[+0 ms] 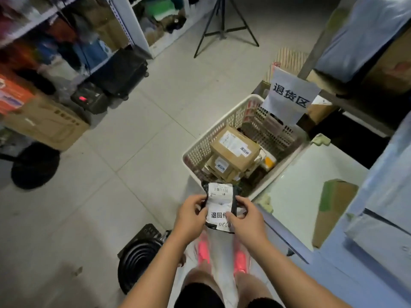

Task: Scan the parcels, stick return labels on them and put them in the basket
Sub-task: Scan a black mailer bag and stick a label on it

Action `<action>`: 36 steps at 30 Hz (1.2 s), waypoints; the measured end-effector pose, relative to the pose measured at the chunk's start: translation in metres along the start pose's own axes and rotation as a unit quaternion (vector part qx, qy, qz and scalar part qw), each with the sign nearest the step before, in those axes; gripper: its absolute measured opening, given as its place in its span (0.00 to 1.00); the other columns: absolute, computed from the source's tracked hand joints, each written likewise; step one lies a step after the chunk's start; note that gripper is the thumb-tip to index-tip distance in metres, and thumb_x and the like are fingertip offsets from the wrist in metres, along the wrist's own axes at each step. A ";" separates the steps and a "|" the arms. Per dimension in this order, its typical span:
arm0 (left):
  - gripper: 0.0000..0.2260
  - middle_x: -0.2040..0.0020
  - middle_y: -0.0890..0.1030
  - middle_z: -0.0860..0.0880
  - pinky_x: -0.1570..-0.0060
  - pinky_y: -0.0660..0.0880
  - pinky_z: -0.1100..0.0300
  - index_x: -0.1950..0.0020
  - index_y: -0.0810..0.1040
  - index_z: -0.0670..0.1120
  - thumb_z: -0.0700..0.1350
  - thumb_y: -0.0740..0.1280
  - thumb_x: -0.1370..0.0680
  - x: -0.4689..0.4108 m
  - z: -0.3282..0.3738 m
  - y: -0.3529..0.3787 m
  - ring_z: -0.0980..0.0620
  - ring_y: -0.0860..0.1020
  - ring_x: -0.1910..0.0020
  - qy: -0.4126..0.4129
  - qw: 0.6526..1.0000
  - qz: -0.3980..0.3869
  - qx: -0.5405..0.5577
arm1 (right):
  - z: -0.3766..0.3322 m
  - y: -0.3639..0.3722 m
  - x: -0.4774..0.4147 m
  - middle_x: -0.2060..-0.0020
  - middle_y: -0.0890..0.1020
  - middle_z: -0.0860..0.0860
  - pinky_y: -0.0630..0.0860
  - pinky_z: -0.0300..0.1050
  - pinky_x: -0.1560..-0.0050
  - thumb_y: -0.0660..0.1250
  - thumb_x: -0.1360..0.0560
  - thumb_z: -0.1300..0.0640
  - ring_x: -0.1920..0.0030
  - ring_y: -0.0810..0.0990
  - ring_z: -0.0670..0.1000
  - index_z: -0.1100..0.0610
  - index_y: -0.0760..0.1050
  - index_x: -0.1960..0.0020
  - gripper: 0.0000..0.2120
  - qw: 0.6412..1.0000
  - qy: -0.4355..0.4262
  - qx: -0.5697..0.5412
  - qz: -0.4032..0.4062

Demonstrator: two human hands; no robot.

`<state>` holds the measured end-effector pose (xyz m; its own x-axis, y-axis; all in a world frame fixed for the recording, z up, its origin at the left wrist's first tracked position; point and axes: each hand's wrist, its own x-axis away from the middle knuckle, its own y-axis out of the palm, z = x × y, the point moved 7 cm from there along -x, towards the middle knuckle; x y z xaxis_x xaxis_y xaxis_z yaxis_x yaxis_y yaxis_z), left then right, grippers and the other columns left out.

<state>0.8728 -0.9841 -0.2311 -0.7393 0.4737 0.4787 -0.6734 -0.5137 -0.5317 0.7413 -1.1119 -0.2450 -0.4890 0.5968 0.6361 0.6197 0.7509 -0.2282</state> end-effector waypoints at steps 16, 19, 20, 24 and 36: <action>0.15 0.47 0.79 0.54 0.49 0.68 0.69 0.37 0.80 0.46 0.38 0.71 0.24 -0.374 -0.150 0.129 0.56 0.76 0.49 0.048 0.982 -0.158 -0.096 | 0.141 0.124 -0.328 0.59 0.83 0.52 0.73 0.39 0.62 0.75 0.27 0.58 0.64 0.79 0.47 0.53 0.75 0.33 0.23 0.961 0.152 -0.020 0.231; 0.14 0.49 0.80 0.54 0.52 0.70 0.65 0.40 0.81 0.46 0.43 0.73 0.25 -0.398 -0.158 0.141 0.57 0.76 0.54 0.037 0.987 -0.124 -0.099 | 0.150 0.130 -0.351 0.67 0.79 0.51 0.75 0.45 0.56 0.76 0.27 0.54 0.62 0.79 0.51 0.57 0.76 0.36 0.22 0.954 0.162 0.012 0.253; 0.12 0.49 0.81 0.53 0.53 0.70 0.64 0.42 0.82 0.46 0.44 0.73 0.25 -0.402 -0.160 0.143 0.56 0.76 0.55 0.033 0.987 -0.113 -0.108 | 0.153 0.132 -0.355 0.68 0.79 0.51 0.77 0.47 0.56 0.76 0.28 0.53 0.62 0.80 0.52 0.57 0.77 0.38 0.21 0.952 0.164 0.019 0.258; 0.07 0.55 0.82 0.50 0.57 0.75 0.57 0.50 0.82 0.47 0.46 0.73 0.27 -0.408 -0.165 0.145 0.50 0.79 0.57 0.014 0.986 -0.077 -0.144 | 0.157 0.133 -0.362 0.67 0.80 0.51 0.73 0.45 0.60 0.76 0.28 0.50 0.61 0.81 0.54 0.56 0.76 0.49 0.14 0.946 0.180 0.057 0.262; 0.08 0.54 0.78 0.46 0.63 0.66 0.53 0.50 0.77 0.46 0.48 0.70 0.26 -0.353 -0.074 0.090 0.42 0.78 0.56 0.253 0.855 -0.101 -0.442 | 0.095 0.083 -0.287 0.41 0.79 0.47 0.76 0.47 0.46 0.69 0.24 0.46 0.38 0.75 0.51 0.50 0.73 0.32 0.22 0.948 0.106 0.248 0.170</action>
<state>1.0732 -1.1444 -0.4998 -0.3617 0.8520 0.3785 -0.3533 0.2504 -0.9014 0.8748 -1.1943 -0.5167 -0.1456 0.7969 0.5863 0.3284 0.5980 -0.7312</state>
